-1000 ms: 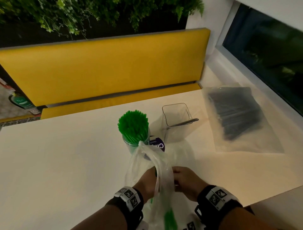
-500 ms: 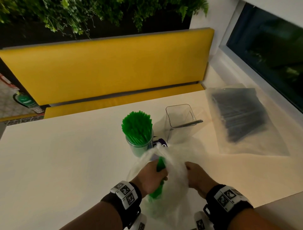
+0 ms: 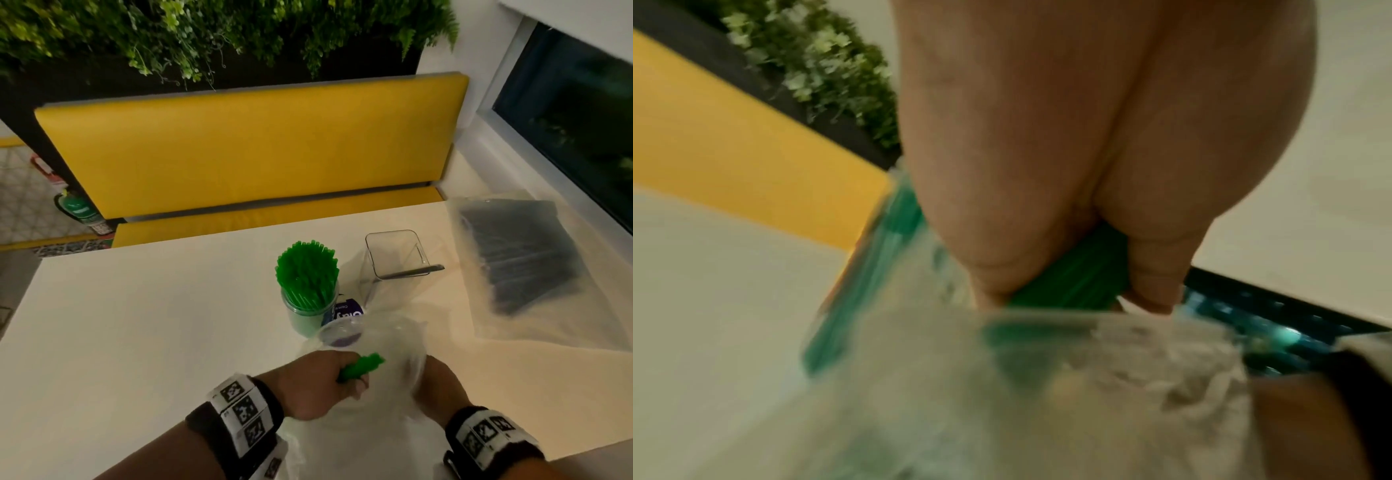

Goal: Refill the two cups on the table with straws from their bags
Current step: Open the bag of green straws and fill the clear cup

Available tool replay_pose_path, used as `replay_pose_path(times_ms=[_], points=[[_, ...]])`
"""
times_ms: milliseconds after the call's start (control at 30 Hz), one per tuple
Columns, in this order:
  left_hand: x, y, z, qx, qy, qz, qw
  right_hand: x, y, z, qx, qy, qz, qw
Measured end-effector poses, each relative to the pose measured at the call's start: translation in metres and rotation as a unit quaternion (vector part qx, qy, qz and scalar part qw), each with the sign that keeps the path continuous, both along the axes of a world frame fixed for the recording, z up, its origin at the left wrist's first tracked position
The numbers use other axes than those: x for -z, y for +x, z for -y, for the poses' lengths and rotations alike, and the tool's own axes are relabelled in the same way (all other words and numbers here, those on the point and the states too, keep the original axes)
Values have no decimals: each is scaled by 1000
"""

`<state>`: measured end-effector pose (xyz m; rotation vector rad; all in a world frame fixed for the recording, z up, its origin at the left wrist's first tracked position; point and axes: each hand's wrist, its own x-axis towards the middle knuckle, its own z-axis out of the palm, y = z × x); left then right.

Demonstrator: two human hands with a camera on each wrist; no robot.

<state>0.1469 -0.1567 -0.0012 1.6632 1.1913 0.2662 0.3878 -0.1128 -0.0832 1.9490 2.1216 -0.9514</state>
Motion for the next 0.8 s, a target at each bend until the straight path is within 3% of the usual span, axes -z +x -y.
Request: replay_pose_path(times_ms=[67, 133, 200, 267, 433, 600, 633, 700, 800], points=[[-24, -1, 8, -17, 40, 66, 997, 4, 6, 3, -15, -51, 55, 997], [-56, -4, 9, -98, 88, 158, 979, 2, 6, 1, -14, -56, 75, 995], [-81, -15, 2, -216, 168, 214, 938, -2, 4, -5, -20, -50, 86, 995], [-97, -30, -9, -296, 232, 212, 902, -10, 3, -11, -17, -24, 85, 996], [-119, -50, -22, -329, 246, 191, 892, -20, 14, -14, -32, -50, 63, 996], [-146, -59, -23, -353, 326, 273, 834, -44, 13, -5, 16, -114, 74, 991], [-150, -59, -23, -355, 332, 294, 823, -50, 13, -7, 28, -101, 91, 990], [-154, -55, -24, -358, 337, 319, 811, -67, 7, -10, 44, 9, 115, 992], [-147, -44, -32, -377, 319, 344, 799, -95, -29, -10, -32, 205, -13, 978]])
